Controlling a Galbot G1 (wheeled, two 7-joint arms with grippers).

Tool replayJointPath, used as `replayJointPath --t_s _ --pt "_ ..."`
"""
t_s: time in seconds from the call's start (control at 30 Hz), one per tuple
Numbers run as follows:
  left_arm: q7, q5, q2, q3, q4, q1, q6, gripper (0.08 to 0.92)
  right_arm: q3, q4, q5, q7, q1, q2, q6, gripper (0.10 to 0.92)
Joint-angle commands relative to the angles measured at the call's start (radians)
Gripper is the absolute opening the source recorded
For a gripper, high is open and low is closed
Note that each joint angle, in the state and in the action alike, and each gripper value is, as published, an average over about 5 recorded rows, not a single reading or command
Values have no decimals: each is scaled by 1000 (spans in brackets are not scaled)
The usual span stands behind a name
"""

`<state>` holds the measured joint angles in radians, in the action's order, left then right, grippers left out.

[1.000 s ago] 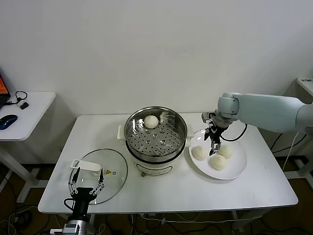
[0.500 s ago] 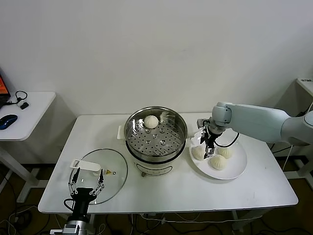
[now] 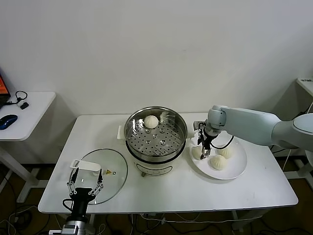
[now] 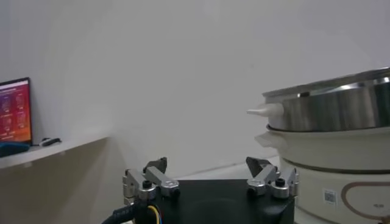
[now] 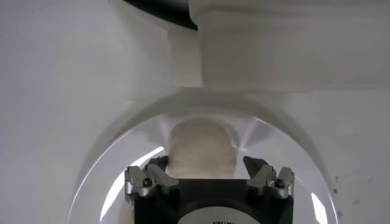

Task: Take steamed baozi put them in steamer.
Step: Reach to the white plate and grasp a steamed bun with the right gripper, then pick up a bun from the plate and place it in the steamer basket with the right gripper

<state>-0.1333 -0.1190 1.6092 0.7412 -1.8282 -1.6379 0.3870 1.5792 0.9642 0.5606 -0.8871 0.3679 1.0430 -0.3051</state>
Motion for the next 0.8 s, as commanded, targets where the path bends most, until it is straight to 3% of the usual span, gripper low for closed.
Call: replayJointPath --t_s 0.03,0.47,0.8 --pt "1 1 42 2 -1 -1 1 823 -11 -9 -6 3 -13 6 -3 728" --pt "0 2 41 6 -12 -3 1 823 136 155 47 -47 205 -62 4 699" --pt "0 4 36 3 -27 -7 -1 823 332 341 235 -123 569 -87 21 658"
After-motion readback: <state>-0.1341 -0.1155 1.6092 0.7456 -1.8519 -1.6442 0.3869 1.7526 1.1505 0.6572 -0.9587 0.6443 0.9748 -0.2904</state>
